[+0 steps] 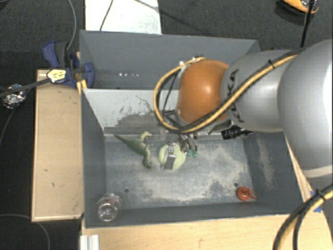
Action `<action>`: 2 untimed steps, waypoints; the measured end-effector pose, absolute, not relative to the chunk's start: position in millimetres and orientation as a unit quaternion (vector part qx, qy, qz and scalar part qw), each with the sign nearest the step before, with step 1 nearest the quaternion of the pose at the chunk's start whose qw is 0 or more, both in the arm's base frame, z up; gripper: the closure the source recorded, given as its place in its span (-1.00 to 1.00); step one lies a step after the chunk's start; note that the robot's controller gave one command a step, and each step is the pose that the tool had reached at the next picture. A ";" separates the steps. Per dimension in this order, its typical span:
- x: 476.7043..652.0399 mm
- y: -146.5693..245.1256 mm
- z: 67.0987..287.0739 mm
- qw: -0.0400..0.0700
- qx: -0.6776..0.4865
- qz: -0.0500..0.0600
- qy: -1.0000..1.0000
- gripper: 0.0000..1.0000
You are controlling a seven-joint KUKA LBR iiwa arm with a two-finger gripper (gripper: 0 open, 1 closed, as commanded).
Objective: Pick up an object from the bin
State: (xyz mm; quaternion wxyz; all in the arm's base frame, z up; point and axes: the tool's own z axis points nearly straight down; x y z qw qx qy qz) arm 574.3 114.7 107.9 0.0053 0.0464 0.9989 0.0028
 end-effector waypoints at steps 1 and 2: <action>577.5 98.7 99.5 0.004 -0.020 0.002 1.000 -1.00; 569.1 69.7 73.4 0.007 0.128 0.005 0.992 1.00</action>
Offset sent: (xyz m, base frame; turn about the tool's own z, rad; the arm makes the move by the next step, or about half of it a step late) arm -0.0072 -0.0469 -0.0379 0.1623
